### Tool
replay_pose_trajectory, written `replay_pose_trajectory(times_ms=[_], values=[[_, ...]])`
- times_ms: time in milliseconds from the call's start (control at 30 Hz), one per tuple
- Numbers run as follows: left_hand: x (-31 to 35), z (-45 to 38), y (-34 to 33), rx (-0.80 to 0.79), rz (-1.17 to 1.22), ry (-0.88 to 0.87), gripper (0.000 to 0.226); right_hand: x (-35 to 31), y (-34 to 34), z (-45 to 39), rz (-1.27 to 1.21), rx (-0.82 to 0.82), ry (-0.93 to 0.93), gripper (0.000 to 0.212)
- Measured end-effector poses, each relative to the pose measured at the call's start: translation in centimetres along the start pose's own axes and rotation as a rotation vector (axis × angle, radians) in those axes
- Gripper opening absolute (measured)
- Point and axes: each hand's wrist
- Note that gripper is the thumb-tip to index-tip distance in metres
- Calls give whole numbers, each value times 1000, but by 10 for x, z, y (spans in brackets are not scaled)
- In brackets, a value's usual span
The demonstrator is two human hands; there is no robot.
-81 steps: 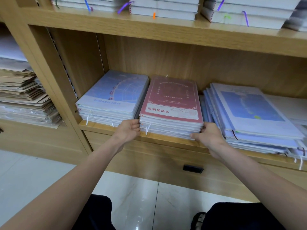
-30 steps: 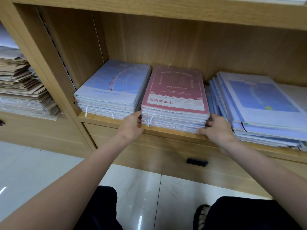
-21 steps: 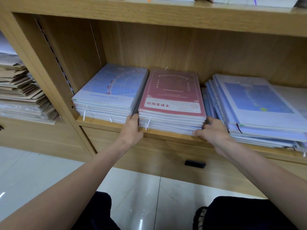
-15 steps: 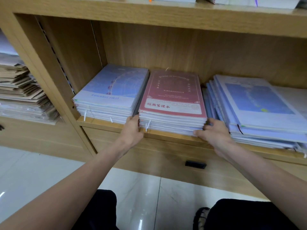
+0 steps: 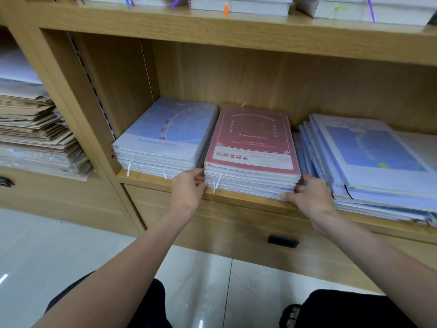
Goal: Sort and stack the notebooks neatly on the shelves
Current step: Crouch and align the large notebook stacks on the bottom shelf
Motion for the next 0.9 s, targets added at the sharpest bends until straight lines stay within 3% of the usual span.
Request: replay_pose_trajectory(times_ms=[167,367,533,633,900], values=[[1,0,-1,26,-7,11,22,1,-1,0,37,35,1,33],[-2,0,1,-19,-46,-29,23,-2,1,-1,4,-31,-24,42],[-1,3,5,-111,98,-54,51,-6,3,1,67,-32,53,39],[-1,2,7,-147,150,-36,56,-6,1,3,18,21,70,44],[6,1,2,-31,221,84,48,-3,-4,8,-15,61,81,50]])
Point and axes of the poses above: each hand's wrist, its own z-axis away from the middle knuckle, its own y-axis out of the back of the hand, x = y × z, and after that the axes turned 6 degrees about -y, right-handed
